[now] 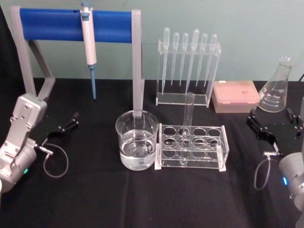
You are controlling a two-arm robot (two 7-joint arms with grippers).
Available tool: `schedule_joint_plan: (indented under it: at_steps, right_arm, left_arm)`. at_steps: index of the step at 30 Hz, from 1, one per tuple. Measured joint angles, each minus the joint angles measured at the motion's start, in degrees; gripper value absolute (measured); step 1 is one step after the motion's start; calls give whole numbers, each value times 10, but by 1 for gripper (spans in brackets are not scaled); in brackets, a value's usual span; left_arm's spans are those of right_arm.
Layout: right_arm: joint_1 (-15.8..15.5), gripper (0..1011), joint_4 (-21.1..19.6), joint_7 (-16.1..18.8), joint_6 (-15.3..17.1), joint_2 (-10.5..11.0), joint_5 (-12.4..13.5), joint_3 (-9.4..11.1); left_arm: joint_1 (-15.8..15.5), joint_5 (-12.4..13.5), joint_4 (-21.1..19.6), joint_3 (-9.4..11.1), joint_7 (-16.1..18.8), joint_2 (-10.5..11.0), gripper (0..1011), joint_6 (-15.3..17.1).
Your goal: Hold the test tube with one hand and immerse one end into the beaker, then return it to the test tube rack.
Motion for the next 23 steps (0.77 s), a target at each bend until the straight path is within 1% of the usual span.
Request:
schedule_joint_plan:
  at_steps: [23]
  right_arm:
    - [-2,1002,-4,-4,-1,1,-1,-1]
  left_arm:
    - [0,0,0,0,0,0,1000,0]
